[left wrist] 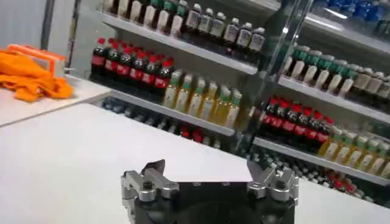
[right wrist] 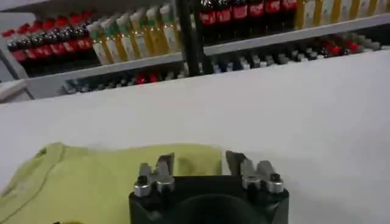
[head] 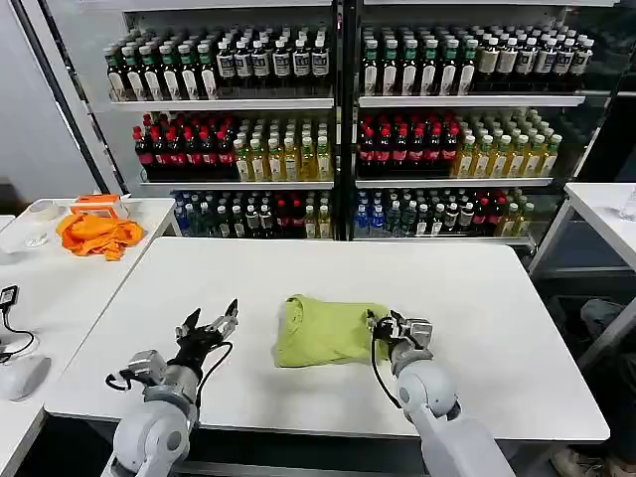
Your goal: Fold and organize the clothes.
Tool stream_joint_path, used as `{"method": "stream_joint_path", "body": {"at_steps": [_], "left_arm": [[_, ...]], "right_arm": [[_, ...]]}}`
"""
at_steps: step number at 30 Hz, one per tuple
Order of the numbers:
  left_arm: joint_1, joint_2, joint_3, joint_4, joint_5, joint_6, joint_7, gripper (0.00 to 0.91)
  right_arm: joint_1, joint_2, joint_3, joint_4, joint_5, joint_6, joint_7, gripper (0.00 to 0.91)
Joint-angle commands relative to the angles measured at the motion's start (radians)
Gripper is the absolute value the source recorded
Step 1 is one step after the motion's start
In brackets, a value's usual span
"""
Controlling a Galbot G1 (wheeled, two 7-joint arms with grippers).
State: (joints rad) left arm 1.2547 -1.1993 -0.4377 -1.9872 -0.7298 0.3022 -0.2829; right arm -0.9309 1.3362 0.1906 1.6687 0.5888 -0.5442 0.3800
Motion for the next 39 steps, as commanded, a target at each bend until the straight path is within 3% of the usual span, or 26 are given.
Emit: {"method": "stream_joint_path", "body": {"at_steps": [1, 14, 29, 30, 31, 32, 36, 39], "left_arm": [[0.073, 0.012, -0.049, -0.040, 0.013, -0.011, -0.002, 0.907], [0.088, -0.004, -0.039, -0.053, 0.013, -0.009, -0.007, 0.907], [0.105, -0.027, -0.021, -0.068, 0.032, -0.010, -0.003, 0.907], [0.105, -0.028, -0.020, -0.068, 0.038, -0.009, -0.001, 0.907], [0.105, -0.028, -0.017, -0.068, 0.047, -0.009, 0.002, 0.907], [0.104, -0.028, -0.014, -0.068, 0.057, -0.010, 0.004, 0.907], [0.101, -0.029, 0.000, -0.073, 0.090, -0.012, 0.017, 0.907], [0.098, -0.029, 0.013, -0.076, 0.126, -0.022, 0.030, 0.907]], "right_arm": [[0.073, 0.025, -0.028, -0.096, 0.035, -0.017, 0.042, 0.000], [0.062, -0.013, -0.004, -0.070, 0.037, 0.000, 0.030, 0.000], [0.117, -0.124, 0.045, -0.138, -0.038, 0.011, -0.086, 0.000], [0.111, -0.127, 0.045, -0.125, -0.047, 0.010, -0.091, 0.191], [0.095, -0.131, 0.047, -0.096, -0.062, 0.015, -0.107, 0.907], [0.083, -0.133, 0.048, -0.081, -0.076, 0.021, -0.114, 0.907], [-0.024, -0.141, 0.068, 0.001, -0.226, 0.199, -0.140, 0.907], [-0.099, -0.138, 0.102, 0.091, -0.260, 0.279, -0.134, 0.907]]}}
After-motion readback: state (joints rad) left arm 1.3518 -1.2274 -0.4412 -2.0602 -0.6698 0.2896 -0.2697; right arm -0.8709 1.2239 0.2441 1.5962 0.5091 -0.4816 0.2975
